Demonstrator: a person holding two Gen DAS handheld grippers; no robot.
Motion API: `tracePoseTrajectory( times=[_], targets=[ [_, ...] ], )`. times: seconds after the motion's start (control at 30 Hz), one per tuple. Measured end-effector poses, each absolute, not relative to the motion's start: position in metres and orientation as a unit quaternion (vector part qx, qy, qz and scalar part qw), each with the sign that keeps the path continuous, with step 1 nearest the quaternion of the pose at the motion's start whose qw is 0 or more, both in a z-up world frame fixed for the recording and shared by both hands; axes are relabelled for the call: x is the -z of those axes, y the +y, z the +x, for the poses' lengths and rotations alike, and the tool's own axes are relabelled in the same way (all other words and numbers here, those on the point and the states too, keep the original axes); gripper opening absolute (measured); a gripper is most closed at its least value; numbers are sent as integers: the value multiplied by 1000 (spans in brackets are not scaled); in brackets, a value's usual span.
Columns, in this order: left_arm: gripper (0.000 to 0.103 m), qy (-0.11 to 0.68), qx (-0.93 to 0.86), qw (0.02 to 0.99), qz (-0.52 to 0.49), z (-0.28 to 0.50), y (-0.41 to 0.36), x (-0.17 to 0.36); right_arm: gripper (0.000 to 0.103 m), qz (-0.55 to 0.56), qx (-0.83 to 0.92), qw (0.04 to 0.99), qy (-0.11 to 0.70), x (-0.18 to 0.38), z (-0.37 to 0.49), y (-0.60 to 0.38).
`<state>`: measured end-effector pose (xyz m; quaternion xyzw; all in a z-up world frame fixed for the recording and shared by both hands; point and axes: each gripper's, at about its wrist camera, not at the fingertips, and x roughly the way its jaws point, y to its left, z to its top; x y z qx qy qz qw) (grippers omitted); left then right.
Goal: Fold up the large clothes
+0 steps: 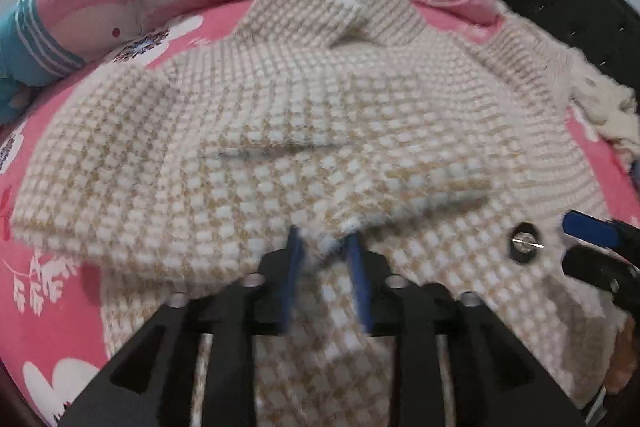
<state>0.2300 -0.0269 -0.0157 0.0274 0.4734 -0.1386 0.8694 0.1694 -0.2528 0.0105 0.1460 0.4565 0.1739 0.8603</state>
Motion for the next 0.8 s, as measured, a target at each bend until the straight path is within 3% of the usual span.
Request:
tracePoseTrajectory(
  times=[0.03,0.07,0.43,0.7,0.8],
  targets=[
    [87,471,163,867,4,226,-21,11,65,153,-177,859,455,-11,169,-255],
    [96,459,174,871,-13,221,-15,5,65,168,-182,856,454,-13,170,-260],
    [96,385,182,904,-36,177,25,-29,64,281,-256,805,456,-29,205,-260],
    [96,417,44,908,-13,192,65,3,41,296,-255,765,512,-5,264,-232],
    [96,420,24,907,-15,196,76,12,37,273,-227,769,532,9,280,-226]
  ],
)
